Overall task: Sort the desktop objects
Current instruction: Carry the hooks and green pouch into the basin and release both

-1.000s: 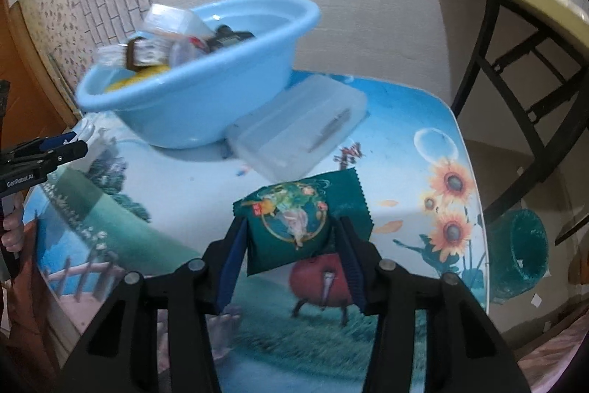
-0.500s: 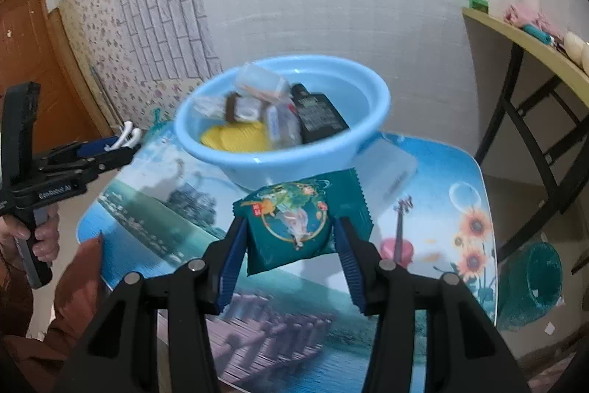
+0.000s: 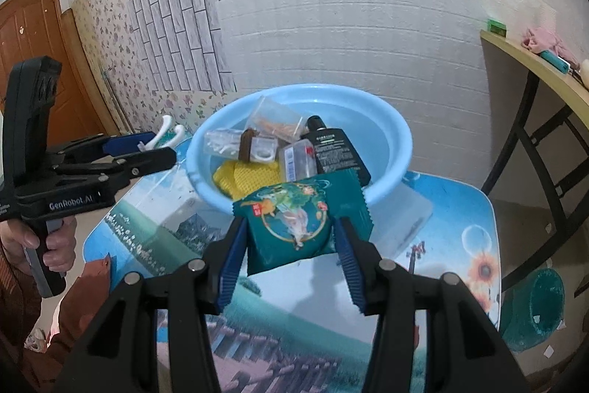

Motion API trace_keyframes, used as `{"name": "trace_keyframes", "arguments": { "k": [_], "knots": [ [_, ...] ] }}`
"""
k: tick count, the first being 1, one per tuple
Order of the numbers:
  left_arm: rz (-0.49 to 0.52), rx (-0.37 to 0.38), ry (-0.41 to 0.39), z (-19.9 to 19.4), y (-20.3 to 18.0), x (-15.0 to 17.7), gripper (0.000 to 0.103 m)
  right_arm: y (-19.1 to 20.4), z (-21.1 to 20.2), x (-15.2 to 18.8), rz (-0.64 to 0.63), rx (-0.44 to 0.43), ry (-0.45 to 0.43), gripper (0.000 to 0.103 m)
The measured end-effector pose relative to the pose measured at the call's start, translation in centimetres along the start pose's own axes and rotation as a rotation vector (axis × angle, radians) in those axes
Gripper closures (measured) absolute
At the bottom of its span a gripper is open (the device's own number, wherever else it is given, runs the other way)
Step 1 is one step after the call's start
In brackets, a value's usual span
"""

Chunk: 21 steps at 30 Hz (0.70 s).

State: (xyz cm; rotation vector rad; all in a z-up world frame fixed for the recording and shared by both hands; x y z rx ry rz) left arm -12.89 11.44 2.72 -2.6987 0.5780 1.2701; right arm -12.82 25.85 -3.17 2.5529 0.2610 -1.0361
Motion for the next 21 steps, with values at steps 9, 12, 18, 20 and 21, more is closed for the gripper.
{"name": "trace_keyframes", "arguments": {
  "k": [9,12,18,20,21],
  "knots": [
    [0.068,0.060,0.020,3.7,-2.7,-2.3,0.047,-1.3,1.8,-1.8,0.020,-0.005,-0.013,0.055],
    [0.083,0.072,0.026,4.7,-3.3,-2.7,0.047,-1.8,2.4,-2.3,0.020,0.003,-0.016,0.055],
    [0.097,0.088,0.020,5.2,-3.8,-3.3,0.047,-2.4,3.7,-3.0,0.031,-0.003,-0.013,0.055],
    [0.096,0.083,0.017,5.1,-3.7,-3.4,0.047,-2.4,4.1,-3.2,0.030,-0.006,-0.013,0.055],
    [0.095,0.080,0.015,5.0,-3.5,-3.4,0.047,-2.4,4.2,-3.2,0.029,-0.007,-0.012,0.055]
  ]
}}
Point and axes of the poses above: each gripper's, at about its wrist camera, not at the fingertips, and z roughly the way its jaws point, y to its left, x to its underside, the point moved 7 cm from there along z, roughly the way its jaws point, and after that the axes turned 11 degrees about z, right-handed, at the moved point
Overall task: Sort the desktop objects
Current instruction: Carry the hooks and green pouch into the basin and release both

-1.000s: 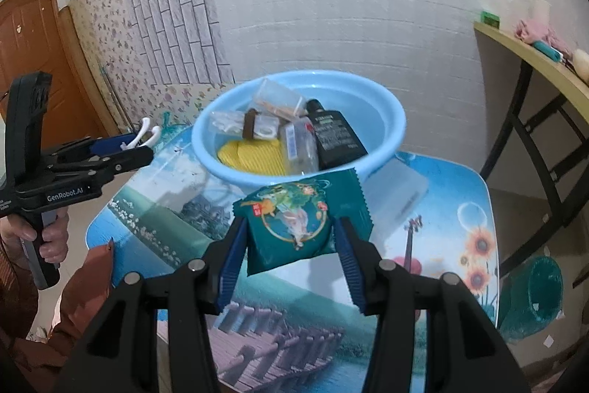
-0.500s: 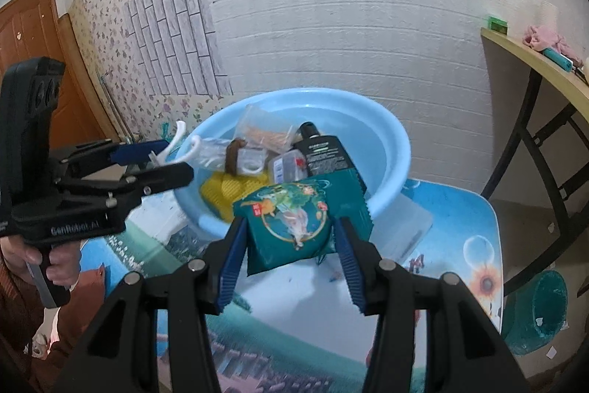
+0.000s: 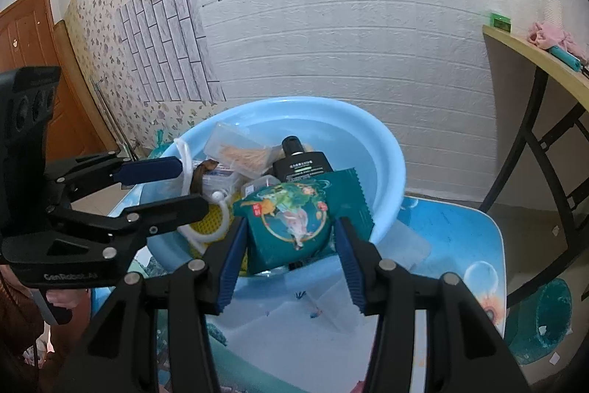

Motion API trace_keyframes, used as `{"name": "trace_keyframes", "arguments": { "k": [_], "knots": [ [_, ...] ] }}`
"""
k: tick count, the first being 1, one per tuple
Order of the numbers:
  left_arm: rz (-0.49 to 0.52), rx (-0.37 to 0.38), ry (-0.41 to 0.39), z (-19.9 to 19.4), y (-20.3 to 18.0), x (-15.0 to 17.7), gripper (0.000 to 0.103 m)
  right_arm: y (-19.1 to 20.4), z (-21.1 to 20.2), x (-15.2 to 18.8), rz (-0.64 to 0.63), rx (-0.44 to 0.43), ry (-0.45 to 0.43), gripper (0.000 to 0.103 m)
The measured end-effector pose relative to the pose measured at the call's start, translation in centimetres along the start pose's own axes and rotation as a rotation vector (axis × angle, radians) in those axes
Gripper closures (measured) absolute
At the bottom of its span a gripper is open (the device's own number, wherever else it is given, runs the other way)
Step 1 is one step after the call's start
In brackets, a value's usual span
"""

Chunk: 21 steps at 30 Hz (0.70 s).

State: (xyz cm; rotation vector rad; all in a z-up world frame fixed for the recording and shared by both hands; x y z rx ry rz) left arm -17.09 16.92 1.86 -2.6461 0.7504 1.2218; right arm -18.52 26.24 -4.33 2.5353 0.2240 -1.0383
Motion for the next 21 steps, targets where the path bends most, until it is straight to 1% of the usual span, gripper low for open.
{"name": "trace_keyframes", "arguments": {
  "k": [2,7,10,13,15,17,21],
  "knots": [
    [-0.005,-0.008,-0.004,-0.3,0.3,0.0,0.047,0.0,0.3,-0.1,-0.001,0.001,0.001,0.052],
    [-0.015,-0.031,0.001,-0.9,1.0,0.7,0.046,0.0,0.6,0.0,0.009,0.017,0.002,0.052],
    [-0.030,-0.046,0.005,-1.5,1.6,1.5,0.045,-0.1,0.1,0.1,0.022,0.021,-0.010,0.051],
    [-0.052,-0.063,0.008,-2.1,2.5,2.5,0.042,-0.9,-0.9,0.2,0.054,0.043,-0.035,0.051],
    [-0.076,-0.077,0.009,-2.6,3.2,3.3,0.039,-1.9,-1.7,0.6,0.090,0.068,-0.055,0.049],
    [-0.098,-0.092,0.010,-3.0,3.9,4.0,0.035,-2.8,-2.2,0.9,0.129,0.090,-0.064,0.042],
    [-0.129,-0.126,0.015,-3.7,5.1,5.5,0.027,-4.8,-2.0,2.6,0.197,0.145,-0.018,0.041]
  ]
}}
Point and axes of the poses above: each gripper's, at about its wrist camera, not at the fingertips, and z roughly the way its jaws point, y to its left, x to its underside, the point moved 7 cm from there along z, roughly the way its jaws point, and after that the axes turned 11 degrees about z, right-handed, at the moved point
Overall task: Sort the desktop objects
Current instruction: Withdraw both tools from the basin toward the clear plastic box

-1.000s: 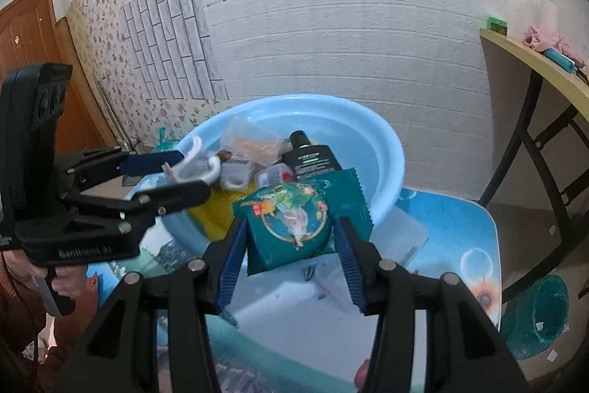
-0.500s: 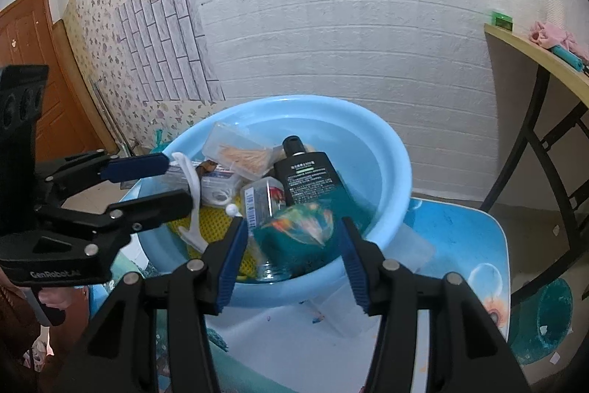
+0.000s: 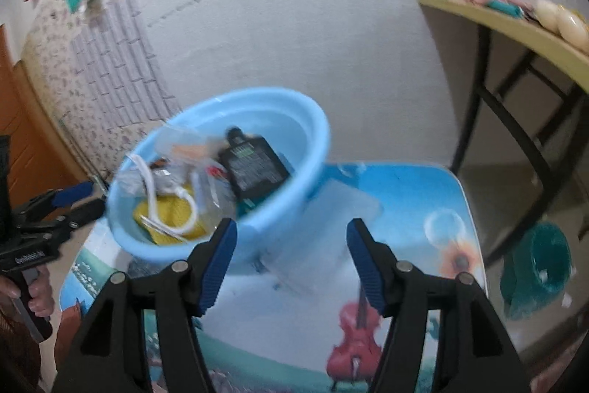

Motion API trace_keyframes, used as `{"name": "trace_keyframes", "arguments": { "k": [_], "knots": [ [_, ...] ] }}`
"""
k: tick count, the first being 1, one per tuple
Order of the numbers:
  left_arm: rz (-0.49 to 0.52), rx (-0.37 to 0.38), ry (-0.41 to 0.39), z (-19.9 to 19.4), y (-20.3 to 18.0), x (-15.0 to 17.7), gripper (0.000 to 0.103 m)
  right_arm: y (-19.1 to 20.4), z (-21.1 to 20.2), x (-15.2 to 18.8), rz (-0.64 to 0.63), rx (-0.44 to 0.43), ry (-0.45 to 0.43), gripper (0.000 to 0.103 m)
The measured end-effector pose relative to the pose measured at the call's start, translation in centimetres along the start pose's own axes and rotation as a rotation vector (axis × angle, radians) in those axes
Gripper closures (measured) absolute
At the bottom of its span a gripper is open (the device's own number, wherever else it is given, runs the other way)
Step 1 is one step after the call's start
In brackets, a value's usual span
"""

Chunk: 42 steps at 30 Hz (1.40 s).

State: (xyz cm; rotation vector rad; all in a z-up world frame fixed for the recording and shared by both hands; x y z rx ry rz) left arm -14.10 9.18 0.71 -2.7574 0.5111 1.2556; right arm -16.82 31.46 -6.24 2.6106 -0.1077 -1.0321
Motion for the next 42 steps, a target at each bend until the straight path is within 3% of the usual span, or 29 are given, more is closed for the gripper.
{"name": "trace_keyframes", "arguments": {
  "k": [6,11,18,22,33,34,37,42],
  "knots": [
    [-0.052,-0.025,0.026,-0.4,2.1,2.5,0.024,-0.6,2.1,2.8,-0.018,0.077,0.089,0.037],
    [-0.080,-0.039,0.043,-0.8,3.5,4.2,0.024,0.4,4.3,3.9,-0.049,0.139,0.117,0.016],
    [-0.121,-0.049,0.040,-1.3,5.0,5.2,0.024,0.5,6.4,3.9,0.004,0.203,0.130,0.014],
    [-0.137,-0.049,0.045,-1.2,5.4,5.7,0.024,-0.2,7.4,4.2,0.016,0.259,0.162,0.014],
    [-0.130,-0.040,0.036,-1.7,4.9,5.7,0.024,-2.0,6.9,4.4,0.068,0.291,0.178,0.015],
    [-0.126,-0.041,0.035,-1.8,4.8,5.7,0.024,-2.3,6.9,4.5,0.073,0.285,0.186,0.017],
    [-0.122,-0.047,0.030,-2.1,4.7,5.5,0.024,-2.6,6.7,4.7,0.078,0.239,0.191,0.037],
    [-0.132,-0.047,0.037,-2.1,4.8,5.7,0.024,-3.0,6.3,5.0,0.069,0.227,0.190,0.037]
  ]
}}
Point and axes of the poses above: each gripper's, at about its wrist camera, not at the fingertips, and z roughly the way its jaws point, y to its left, x to its underside, the point moved 7 cm from there along z, roughly the way its jaws point, and after that the axes turned 11 degrees about z, right-handed, at the moved point
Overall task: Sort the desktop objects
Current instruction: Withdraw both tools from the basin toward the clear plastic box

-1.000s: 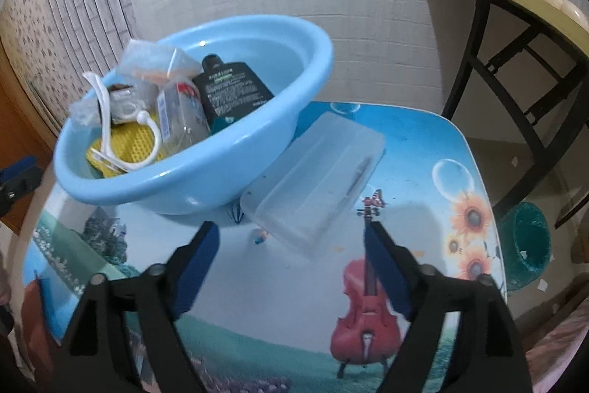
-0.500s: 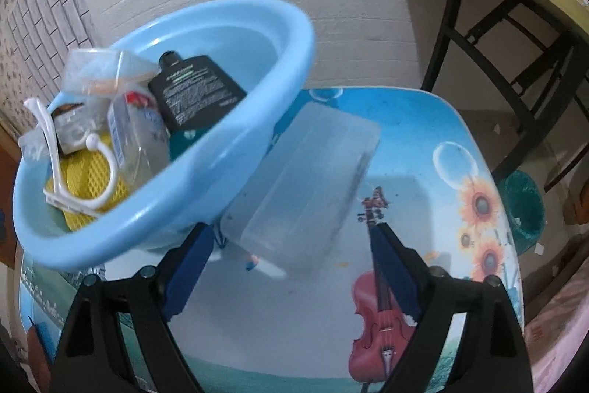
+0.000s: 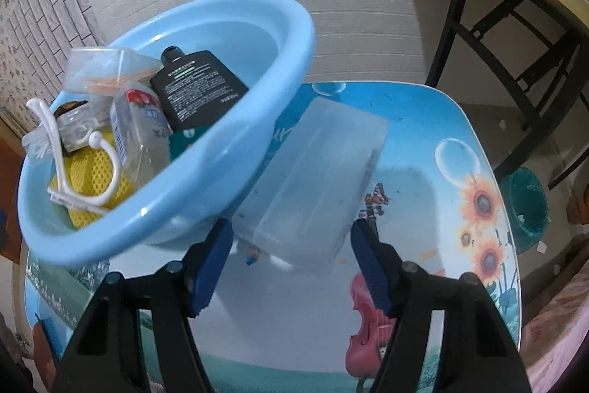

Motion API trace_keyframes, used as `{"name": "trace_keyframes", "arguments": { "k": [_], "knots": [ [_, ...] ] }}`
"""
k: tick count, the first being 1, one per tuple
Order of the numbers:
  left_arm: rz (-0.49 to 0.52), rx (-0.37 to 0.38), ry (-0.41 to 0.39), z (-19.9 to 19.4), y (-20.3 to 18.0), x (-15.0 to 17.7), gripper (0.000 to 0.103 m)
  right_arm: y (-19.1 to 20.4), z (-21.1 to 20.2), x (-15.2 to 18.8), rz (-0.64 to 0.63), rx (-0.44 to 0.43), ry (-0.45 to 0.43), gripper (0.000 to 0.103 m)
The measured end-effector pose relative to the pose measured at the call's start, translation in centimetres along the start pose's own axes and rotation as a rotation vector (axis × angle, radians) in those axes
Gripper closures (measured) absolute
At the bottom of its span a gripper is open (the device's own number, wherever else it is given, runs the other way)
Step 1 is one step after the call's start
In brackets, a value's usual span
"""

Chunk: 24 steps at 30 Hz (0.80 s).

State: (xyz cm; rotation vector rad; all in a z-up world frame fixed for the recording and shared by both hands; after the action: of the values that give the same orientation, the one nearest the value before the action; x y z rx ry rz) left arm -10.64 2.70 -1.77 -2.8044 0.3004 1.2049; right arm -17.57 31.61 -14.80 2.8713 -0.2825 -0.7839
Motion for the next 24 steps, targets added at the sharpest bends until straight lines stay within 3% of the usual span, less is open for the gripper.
{"name": "trace_keyframes", "arguments": {
  "k": [7,11,12,13,14,16,19,21,24],
  "knots": [
    [0.015,0.016,0.010,0.0,-0.9,0.3,0.024,-0.4,-1.2,1.5,-0.023,-0.061,0.016,0.037],
    [0.038,0.033,0.023,0.0,-1.9,0.8,0.024,0.7,-2.1,3.4,-0.110,-0.113,0.041,0.039],
    [0.045,0.039,0.026,0.0,-2.2,1.0,0.024,0.9,-2.3,3.9,-0.142,-0.114,0.044,0.048],
    [0.051,0.045,0.030,0.0,-2.6,1.2,0.024,1.4,-2.7,4.7,-0.177,-0.138,0.054,0.066],
    [0.061,0.054,0.038,-0.1,-3.0,1.5,0.024,1.8,-2.8,5.3,-0.197,-0.173,0.078,0.069],
    [0.077,0.064,0.047,-0.1,-3.7,1.9,0.024,2.6,-3.1,7.0,-0.252,-0.235,0.122,0.069],
    [0.095,0.078,0.054,-0.3,-4.7,2.5,0.024,2.9,-3.7,8.5,-0.319,-0.198,0.107,0.067],
    [0.096,0.092,0.060,-0.2,-5.3,2.8,0.024,2.4,-4.1,8.3,-0.277,-0.214,0.092,0.066],
    [0.092,0.132,0.079,0.3,-6.7,3.4,0.024,0.6,-5.2,6.8,-0.159,-0.224,0.021,0.050]
  ]
}}
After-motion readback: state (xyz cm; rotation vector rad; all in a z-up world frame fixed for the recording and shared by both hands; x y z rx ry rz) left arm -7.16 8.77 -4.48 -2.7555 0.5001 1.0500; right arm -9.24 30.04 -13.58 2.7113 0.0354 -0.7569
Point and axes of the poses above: each gripper's, at about its wrist camera, not at the fingertips, and z roughly the way its jaws point, y to its left, x to its underside, the point moved 7 cm from there along z, roughly the way its jaws point, and after that the axes turned 11 degrees about z, right-handed, at the moved point
